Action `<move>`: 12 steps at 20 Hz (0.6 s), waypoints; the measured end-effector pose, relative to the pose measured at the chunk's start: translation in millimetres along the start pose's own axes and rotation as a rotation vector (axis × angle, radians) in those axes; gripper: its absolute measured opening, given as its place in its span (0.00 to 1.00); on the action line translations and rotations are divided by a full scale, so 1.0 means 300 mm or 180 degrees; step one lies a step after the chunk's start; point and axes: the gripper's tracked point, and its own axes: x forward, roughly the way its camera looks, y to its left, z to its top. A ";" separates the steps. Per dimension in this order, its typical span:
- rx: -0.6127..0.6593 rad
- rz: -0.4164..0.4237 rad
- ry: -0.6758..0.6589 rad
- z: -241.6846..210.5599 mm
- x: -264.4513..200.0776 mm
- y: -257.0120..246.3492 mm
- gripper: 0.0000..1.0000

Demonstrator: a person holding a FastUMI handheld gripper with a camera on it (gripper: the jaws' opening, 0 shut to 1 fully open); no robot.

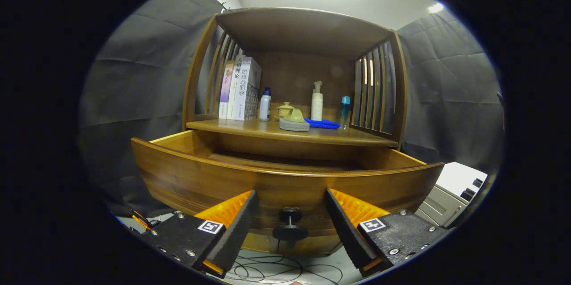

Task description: Pull open the drawer, take out the items inside it, and place them on the countertop above the cabinet.

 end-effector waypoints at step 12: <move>-0.0004 -0.0065 -0.0078 0.002 0.321 0.007 0.95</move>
